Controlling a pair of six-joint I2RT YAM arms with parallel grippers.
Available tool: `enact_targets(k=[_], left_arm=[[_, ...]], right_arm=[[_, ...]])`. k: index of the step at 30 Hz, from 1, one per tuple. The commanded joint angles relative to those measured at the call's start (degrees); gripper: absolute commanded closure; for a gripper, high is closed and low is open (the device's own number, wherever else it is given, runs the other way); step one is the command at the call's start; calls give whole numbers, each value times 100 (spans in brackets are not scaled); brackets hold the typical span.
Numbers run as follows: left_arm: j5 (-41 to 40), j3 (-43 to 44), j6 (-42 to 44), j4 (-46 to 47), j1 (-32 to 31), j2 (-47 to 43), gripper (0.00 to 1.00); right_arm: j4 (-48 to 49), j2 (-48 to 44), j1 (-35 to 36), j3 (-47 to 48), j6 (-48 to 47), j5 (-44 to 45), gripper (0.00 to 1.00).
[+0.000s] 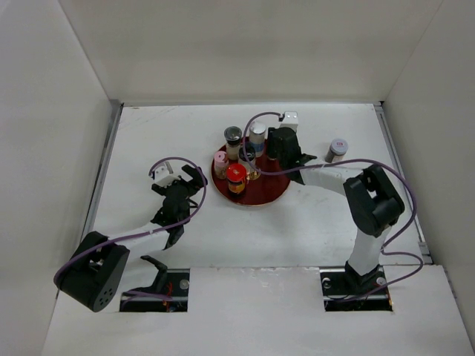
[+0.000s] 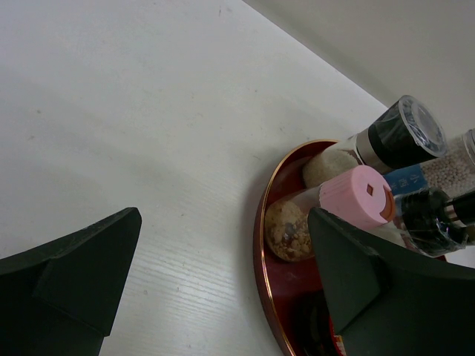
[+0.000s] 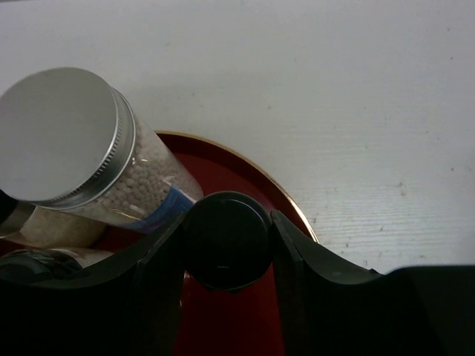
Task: Organize the condiment bottles
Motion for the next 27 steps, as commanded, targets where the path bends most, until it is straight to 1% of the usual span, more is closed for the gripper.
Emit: enact_targets(k=[1,3,5,9,11,14,18,20,22,25,27], left_arm=[[26,210,-36,264,1,-68,2],[26,210,-36,264,1,-68,2],[26,210,-36,264,1,-68,2],[26,210,-36,264,1,-77,2],[26,202,-36,264,1,-86,2],[26,202,-36,264,-7,-77,2],[35,228,-36,264,-42,-33,2],[35,211,-36,264,-25,-86,2],[35,193,-36,264,-16,-130,2],[35,175,-36,264,-16,-156,2],[35,167,-36,264,-25,-174,2]], right_arm=[[183,104,25,282,58,-33,57],[192,166,25,247,85,-51,55],[183,193,25,238,85,-68,51],[174,149,25,194,76,-68,36],[131,61,25,168,76,-51,32],[34,-272,25,71,76,-16,24],[-2,-1272,-98,-367,85,72,18],[34,-1800,-334,-666,102,160,16],[-1,-2109,-747,-877,172,396,10],[-124,-2155,-1415,-1089,295,757,1],[-238,-1935,-1819,-1124,322,977,0]])
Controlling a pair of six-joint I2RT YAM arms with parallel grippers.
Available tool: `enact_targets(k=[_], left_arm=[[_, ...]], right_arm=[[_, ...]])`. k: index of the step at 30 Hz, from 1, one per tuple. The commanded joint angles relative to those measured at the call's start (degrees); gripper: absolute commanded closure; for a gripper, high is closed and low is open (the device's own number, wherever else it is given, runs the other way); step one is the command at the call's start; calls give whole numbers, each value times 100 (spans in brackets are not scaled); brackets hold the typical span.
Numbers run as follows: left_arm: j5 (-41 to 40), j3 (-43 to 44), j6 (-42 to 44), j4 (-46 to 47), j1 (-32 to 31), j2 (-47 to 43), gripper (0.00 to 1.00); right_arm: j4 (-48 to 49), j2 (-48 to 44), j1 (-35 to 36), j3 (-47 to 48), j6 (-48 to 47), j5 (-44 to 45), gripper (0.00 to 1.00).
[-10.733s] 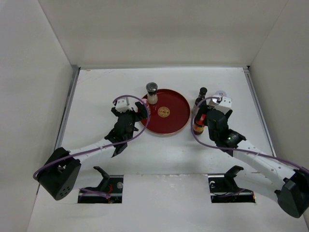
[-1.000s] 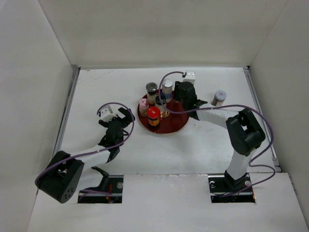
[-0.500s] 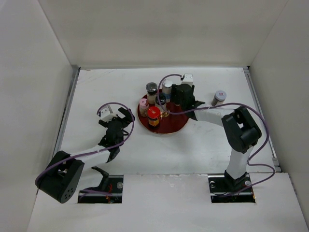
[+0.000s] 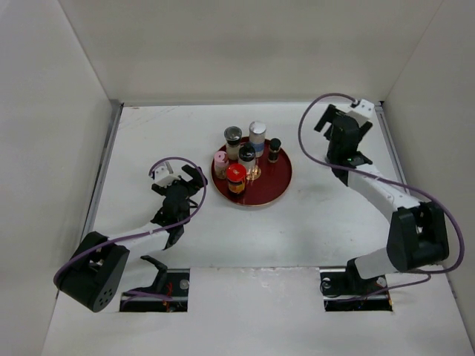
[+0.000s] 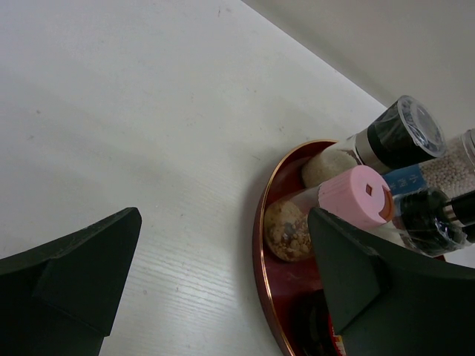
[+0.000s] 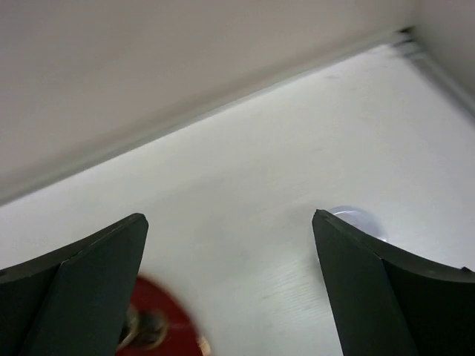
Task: Organize the condiment bottles
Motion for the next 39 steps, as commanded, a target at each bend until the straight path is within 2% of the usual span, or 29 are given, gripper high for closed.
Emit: enact_targets(k=[1,4,8,15,17,20,22,26,30,35,39], left_arm=[[33,167,-36,264,-31,-165,2],[33,167,-36,264,-40,-165,2],[33,175,-36,264,-49,-130,2],[33,193,-36,273,-75,-112,2],[33,193,-36,273,-75,-104,2],[33,193,-36,273,-75,-104,2],[33,193,-36,273,-75,-104,2],[24,219,-36,273,-75,-42,2],[-29,175,-28,264,-49,-139,0],[-108,175,-28,229,-5,-130,0],[-152,210,-28,211,-14,-68,0]], right_arm=[[-226,471,-542,-241,145,604,0],[-375,885,-947,-180,180,491,0],[-401,1202,-1176,-75,268,-132,0],[-454,1667,-1194,154,400,-679,1],[-446,1773,-1194,180,435,-670,8],[-393,1748,-1194,137,505,-539,34],[-262,1529,-1185,-12,532,-320,47],[-6,721,-738,-329,479,-46,50],[-146,122,114,-470,400,77,49],[-199,-300,1089,-751,295,86,48],[-103,-275,1933,-725,224,-28,47]])
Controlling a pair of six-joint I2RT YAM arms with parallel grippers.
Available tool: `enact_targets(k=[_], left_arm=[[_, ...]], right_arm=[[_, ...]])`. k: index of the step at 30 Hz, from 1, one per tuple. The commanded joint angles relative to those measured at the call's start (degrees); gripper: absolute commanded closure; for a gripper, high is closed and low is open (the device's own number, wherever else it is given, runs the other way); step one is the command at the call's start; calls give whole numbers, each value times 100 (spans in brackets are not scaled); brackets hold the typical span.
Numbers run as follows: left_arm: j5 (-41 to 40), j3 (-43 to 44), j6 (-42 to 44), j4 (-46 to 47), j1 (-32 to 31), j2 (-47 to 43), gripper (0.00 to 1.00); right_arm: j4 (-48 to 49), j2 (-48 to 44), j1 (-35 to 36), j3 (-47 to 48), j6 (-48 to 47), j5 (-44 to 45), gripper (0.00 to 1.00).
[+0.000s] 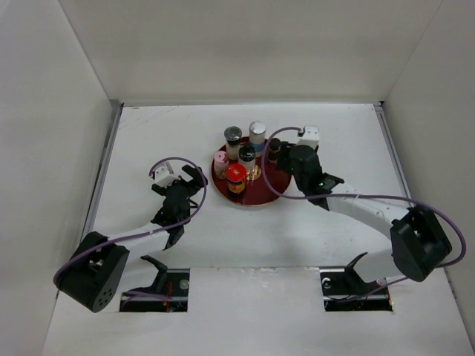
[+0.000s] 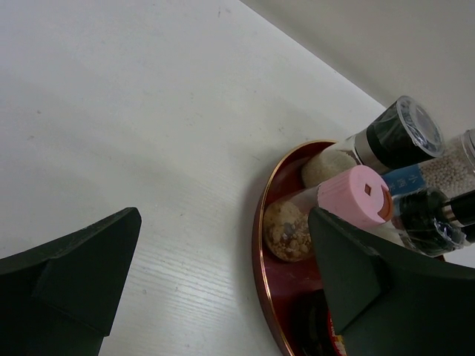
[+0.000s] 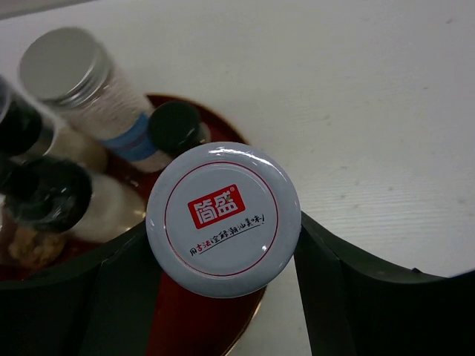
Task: Organize the condiment bottles
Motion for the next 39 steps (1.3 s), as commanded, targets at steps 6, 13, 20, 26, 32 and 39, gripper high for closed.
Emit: enact_targets(k=[6,13,20,26,32,39], left_arm=[[-181,167,-27,185,21,-163,0],[-189,167,-45,185,21,-163,0],[-198,149,-150,194,21,-189,0],[-259,210,-186,36,74,-119,0],[-559,421,-318,-587,91,-198,0],[-497,983,-291,-1677,4,-716,0]], right_arm=[[974,605,867,369,-251,35,47],[1370,1247,911,580,-392,-79,45],[1642,1572,937,554,-418,-71,39],[1572,1494,955,502,-436,-27,11],[1370,520,1051,186,-488,114,0],[1370,-1036,1069,-763,-383,956,0]])
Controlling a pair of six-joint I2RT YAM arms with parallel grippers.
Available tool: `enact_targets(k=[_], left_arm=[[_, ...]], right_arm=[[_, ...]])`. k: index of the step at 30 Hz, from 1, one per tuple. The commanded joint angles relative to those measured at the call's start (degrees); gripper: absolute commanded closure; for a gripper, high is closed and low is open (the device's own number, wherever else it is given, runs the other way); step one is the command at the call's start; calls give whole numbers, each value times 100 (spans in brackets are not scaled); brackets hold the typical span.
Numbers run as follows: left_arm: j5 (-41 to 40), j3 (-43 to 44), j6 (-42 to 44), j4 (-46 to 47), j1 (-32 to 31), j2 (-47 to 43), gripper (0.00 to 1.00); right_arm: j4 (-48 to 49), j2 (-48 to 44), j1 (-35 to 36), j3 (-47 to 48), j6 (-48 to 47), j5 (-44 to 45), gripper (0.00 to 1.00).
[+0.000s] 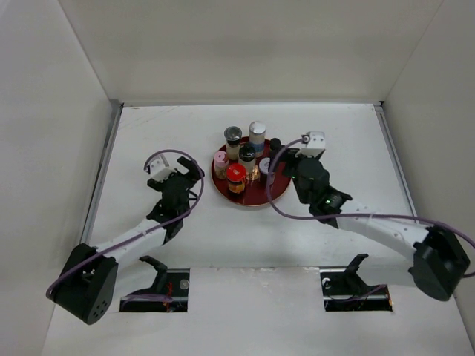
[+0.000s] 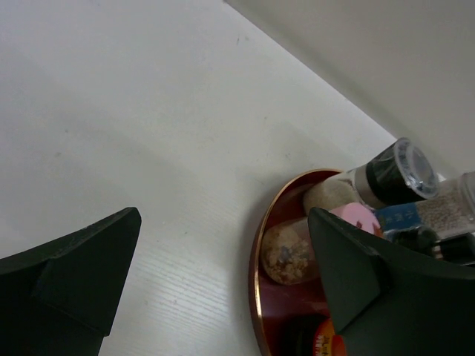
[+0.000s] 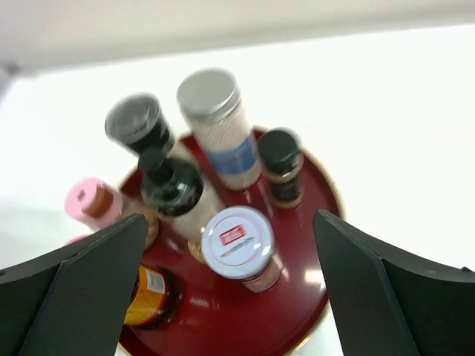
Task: Organize the condiment bottles
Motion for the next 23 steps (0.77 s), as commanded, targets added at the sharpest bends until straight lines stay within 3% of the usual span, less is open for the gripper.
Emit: enact_targets(k=[1,6,12,23], left_arm=[[-56,529,-46,-630,-45,-334,0],[32,995,-38,-1624,-150,-624,0],[32,1286,-11,-2328,-264,-1002,0],[-82,1496,6,-2732,-484,-844,0]], right_arm=[[192,-589,33,-492,133,791,0],[-255,-1380,-107,-1178,449,1469,0],[-766,-2181,-467,-1750,1266,1478,0],[-696,-1892,-661,-1812,1443,1179,0]])
